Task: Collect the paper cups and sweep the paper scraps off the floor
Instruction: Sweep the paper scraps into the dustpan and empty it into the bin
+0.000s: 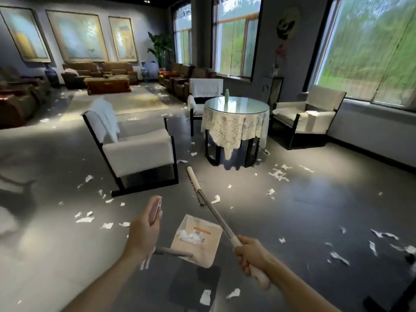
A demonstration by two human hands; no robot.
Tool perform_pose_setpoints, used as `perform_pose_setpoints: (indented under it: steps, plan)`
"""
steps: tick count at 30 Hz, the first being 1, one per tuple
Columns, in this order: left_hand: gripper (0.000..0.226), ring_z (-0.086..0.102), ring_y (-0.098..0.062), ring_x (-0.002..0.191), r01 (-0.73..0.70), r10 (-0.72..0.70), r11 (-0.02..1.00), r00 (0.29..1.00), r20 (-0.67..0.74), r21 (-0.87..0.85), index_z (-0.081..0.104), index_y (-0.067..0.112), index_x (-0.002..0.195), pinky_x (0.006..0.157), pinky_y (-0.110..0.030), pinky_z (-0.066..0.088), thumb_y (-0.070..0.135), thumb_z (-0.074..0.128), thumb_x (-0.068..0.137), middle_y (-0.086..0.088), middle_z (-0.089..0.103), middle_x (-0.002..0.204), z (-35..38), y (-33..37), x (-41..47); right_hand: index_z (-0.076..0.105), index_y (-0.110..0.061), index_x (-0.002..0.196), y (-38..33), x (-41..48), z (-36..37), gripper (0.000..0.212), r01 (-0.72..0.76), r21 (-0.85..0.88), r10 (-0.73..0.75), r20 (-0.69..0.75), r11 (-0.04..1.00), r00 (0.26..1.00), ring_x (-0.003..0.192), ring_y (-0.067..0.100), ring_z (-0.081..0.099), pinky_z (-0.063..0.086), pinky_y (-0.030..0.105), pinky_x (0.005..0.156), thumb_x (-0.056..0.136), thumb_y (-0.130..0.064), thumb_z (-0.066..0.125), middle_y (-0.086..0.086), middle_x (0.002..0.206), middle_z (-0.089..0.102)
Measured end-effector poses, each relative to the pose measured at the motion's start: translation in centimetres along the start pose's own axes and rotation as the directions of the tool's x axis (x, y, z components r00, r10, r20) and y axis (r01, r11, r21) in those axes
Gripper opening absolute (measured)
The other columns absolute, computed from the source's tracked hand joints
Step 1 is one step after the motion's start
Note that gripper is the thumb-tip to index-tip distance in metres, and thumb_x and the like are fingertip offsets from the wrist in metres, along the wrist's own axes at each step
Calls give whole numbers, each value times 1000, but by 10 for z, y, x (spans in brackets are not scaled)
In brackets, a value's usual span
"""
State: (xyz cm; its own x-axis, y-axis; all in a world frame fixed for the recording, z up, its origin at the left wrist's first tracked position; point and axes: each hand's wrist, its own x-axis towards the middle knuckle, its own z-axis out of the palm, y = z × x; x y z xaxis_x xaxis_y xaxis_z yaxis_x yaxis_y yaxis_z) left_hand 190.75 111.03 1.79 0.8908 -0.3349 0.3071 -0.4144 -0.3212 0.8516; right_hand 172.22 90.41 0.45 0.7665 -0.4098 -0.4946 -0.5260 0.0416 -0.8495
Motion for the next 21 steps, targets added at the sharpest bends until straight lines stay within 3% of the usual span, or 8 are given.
perform_pose_setpoints:
  steps: [3, 5, 8, 12, 15, 19, 21]
  plan:
    - [37, 57, 6, 107, -5, 4, 997, 1000, -11, -81, 55, 45, 116, 84, -12, 42, 14, 56, 94, 27, 61, 111, 29, -4, 85, 55, -27, 94, -57, 73, -30, 28, 14, -19, -14, 3, 1000, 1000, 38, 6, 42, 38, 19, 36, 94, -3, 41, -3, 48, 47]
    - [40, 54, 11, 107, -27, 24, 996, 999, -33, -86, 54, 48, 113, 82, -6, 40, 14, 57, 94, 34, 57, 108, 50, -12, 143, 55, -29, 99, -89, 126, -48, 30, 14, 0, -14, 2, 1000, 1000, 37, 6, 42, 38, 19, 36, 94, -3, 40, -4, 46, 47]
    - [37, 57, 4, 94, -6, 4, 997, 1000, -25, -74, 50, 49, 116, 82, -19, 42, 20, 55, 95, 25, 60, 105, 84, -34, 238, 53, -28, 106, -135, 212, -68, 31, 6, -7, -6, 7, 1000, 1000, 36, 6, 42, 37, 18, 36, 93, -3, 42, -5, 44, 48]
    - [39, 50, 13, 111, -47, 51, 988, 998, 24, -147, 53, 30, 129, 86, 0, 36, 11, 53, 95, 21, 55, 118, 127, -68, 374, 50, -31, 113, -197, 337, -83, 33, 5, 54, -4, -30, 999, 1000, 37, 7, 41, 37, 19, 36, 94, -4, 45, -3, 44, 49]
    - [40, 44, 26, 106, -65, 74, 983, 996, 52, -170, 49, 43, 118, 84, 5, 32, 10, 51, 96, 24, 56, 117, 152, -88, 479, 52, -27, 116, -255, 425, -89, 32, -13, 66, 15, -38, 998, 999, 37, 8, 40, 36, 18, 37, 94, -3, 47, -1, 45, 49]
    - [39, 38, 16, 114, -46, 57, 994, 992, 108, -101, 46, 31, 134, 85, 7, 27, 17, 48, 99, 24, 48, 127, 184, -101, 615, 47, -28, 117, -332, 524, -105, 32, -13, 58, 15, -40, 998, 999, 38, 7, 41, 38, 19, 37, 95, -4, 46, 1, 49, 49]
    - [40, 38, 10, 117, -57, 64, 996, 991, 120, -66, 45, 27, 137, 91, -1, 30, 18, 48, 99, 25, 45, 129, 203, -105, 675, 45, -29, 118, -365, 572, -115, 33, -21, 49, 23, -37, 999, 999, 39, 7, 43, 39, 19, 39, 95, -5, 47, 3, 54, 49]
